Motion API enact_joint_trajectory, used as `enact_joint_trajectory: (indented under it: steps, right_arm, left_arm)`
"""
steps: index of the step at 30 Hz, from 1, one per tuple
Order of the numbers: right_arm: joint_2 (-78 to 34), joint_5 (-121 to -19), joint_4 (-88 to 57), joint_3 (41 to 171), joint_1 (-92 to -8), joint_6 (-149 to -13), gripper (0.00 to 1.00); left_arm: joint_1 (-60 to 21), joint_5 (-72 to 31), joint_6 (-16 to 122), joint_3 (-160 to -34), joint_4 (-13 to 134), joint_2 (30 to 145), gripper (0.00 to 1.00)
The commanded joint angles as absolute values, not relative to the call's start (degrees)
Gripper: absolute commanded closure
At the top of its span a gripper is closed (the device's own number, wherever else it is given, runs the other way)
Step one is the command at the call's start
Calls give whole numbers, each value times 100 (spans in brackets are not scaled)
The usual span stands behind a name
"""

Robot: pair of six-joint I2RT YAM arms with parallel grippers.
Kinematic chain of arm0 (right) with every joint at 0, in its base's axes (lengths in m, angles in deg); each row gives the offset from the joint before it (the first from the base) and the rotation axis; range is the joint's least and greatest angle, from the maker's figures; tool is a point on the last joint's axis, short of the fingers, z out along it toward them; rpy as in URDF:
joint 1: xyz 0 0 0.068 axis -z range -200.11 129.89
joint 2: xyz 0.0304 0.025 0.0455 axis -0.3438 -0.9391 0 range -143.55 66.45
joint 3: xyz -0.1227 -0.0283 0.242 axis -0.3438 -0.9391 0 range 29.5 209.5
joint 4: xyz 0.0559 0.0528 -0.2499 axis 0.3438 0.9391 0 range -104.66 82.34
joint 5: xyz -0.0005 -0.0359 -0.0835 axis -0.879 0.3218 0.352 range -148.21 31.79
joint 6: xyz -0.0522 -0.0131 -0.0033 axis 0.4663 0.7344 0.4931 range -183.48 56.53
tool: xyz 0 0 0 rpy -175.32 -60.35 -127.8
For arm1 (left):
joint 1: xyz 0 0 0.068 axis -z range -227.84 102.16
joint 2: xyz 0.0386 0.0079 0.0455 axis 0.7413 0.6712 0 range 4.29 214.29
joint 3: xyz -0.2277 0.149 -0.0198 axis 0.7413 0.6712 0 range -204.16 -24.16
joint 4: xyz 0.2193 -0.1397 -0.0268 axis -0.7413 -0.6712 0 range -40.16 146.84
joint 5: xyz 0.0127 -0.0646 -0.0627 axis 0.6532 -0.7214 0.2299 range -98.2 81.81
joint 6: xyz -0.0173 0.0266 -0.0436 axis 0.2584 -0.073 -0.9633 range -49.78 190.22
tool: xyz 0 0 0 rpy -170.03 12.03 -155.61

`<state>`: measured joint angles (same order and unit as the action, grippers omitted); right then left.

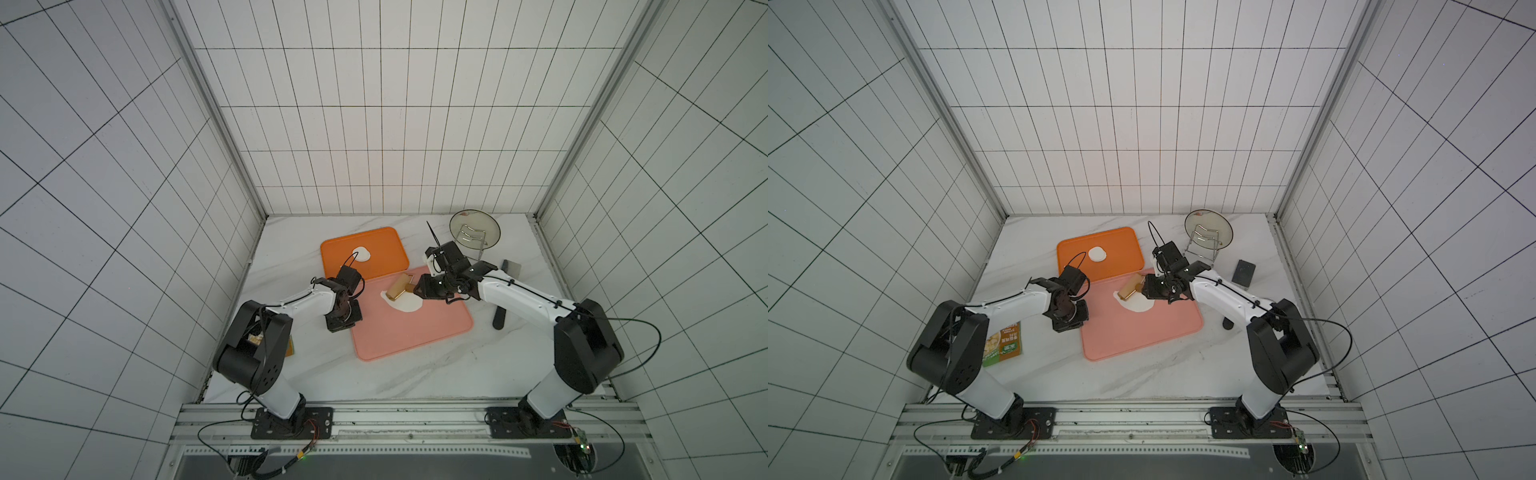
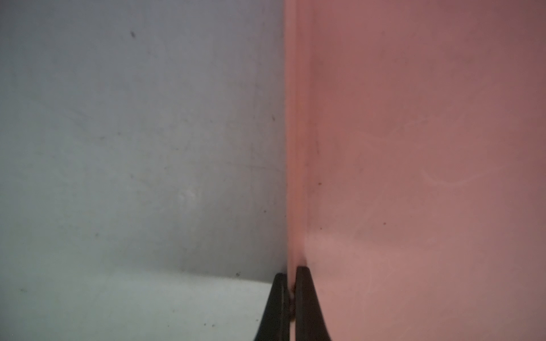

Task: Roll out the dumpling wrappers from the dough
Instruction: Flatten out the dough on the work surface.

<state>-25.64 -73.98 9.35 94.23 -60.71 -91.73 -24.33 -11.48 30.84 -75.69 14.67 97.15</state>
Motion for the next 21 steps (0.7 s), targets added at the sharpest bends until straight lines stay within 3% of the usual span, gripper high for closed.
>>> enact_joint_trajectory:
  steps: [1, 14, 21]
  right_arm:
    - [-2425, -7212, 1667, 8733, -6137, -9012, 100]
    - [-1480, -7394, 1904, 7532, -5495, -8976, 100]
    - [-2047, -7530, 1287, 7901, -5528, -9257, 100]
  left_arm:
    - [-2507, -802, 3084, -7486, 1800, 10037, 100]
    - [-2534, -815, 3093, -7468, 1808, 10031, 100]
    - [-2534, -826, 3089, -7462, 1802, 10037, 100]
